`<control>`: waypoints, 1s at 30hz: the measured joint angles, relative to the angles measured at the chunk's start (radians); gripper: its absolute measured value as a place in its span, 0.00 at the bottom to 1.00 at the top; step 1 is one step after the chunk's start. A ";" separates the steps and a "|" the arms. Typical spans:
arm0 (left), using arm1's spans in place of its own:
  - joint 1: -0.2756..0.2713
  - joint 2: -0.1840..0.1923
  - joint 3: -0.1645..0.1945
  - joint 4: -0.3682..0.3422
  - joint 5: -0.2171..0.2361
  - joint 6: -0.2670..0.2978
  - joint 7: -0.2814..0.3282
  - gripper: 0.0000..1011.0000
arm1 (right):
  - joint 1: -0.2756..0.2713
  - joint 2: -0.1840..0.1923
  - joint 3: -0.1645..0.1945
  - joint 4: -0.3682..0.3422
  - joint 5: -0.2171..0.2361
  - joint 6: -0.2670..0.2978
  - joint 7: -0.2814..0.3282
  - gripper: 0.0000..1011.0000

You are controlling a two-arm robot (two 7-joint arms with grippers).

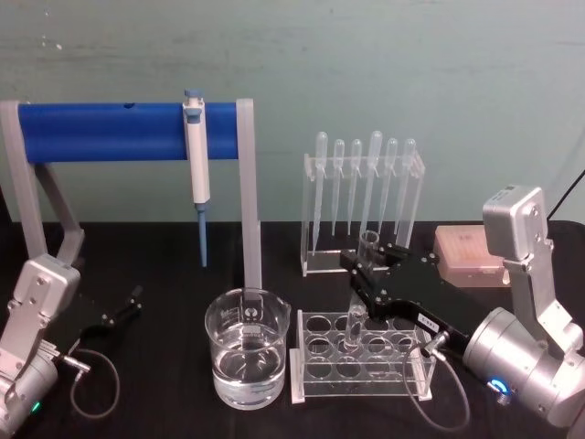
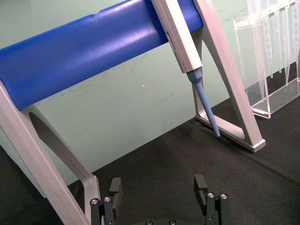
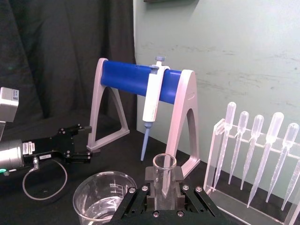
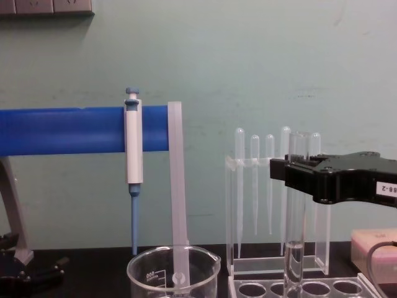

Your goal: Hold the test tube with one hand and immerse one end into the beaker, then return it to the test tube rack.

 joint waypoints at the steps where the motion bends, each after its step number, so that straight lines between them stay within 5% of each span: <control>1: 0.000 0.000 0.000 0.000 0.000 0.000 0.000 0.99 | -0.001 -0.002 0.000 0.002 -0.002 -0.002 0.001 0.22; 30: 0.000 0.000 0.000 0.000 0.000 0.000 0.000 0.99 | -0.018 -0.032 -0.005 0.051 -0.049 -0.040 0.017 0.22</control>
